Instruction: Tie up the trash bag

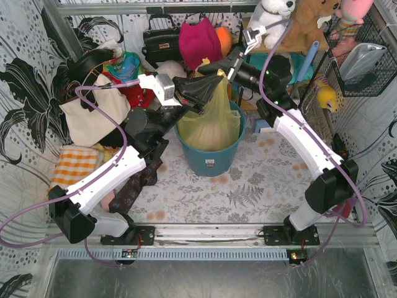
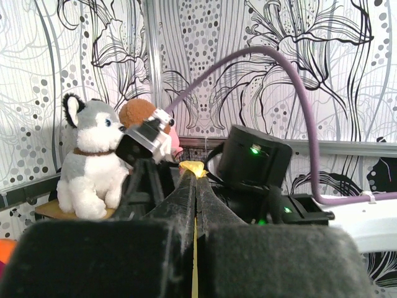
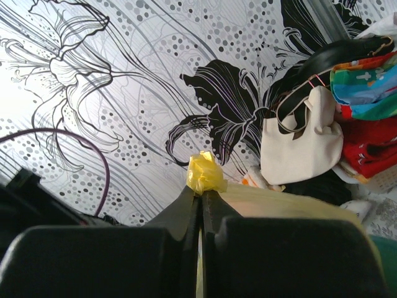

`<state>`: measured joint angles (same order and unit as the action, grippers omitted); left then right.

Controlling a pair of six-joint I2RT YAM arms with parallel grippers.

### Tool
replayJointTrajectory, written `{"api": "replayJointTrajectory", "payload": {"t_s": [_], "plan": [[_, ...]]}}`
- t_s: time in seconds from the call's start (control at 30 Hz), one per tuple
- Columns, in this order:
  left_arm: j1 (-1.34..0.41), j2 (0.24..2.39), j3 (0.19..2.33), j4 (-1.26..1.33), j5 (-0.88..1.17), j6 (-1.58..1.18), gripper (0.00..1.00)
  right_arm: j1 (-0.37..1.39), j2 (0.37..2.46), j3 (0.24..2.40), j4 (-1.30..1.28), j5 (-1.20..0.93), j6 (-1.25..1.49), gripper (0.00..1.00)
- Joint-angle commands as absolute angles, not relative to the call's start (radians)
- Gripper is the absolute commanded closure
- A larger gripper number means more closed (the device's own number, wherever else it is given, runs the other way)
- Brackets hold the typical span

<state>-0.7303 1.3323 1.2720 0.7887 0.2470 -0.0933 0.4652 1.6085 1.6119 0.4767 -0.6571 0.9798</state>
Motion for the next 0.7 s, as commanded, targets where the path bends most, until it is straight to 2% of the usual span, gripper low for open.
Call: {"api": "replayJointTrajectory", "payload": {"t_s": [0.0, 0.23, 0.67], "plan": [[-0.730, 1.332, 1.297, 0.853, 0.244, -0.109, 1.00, 0.467, 1.497, 1.463, 0.667, -0.616, 0.977, 1.00], [-0.730, 1.337, 1.310, 0.844, 0.243, -0.109, 1.00, 0.469, 1.358, 1.256, 0.794, -0.504, 0.936, 1.00], [-0.730, 1.320, 1.281, 0.850, 0.221, -0.115, 1.00, 0.469, 1.247, 1.066, 1.016, -0.423, 0.891, 1.00]]}}
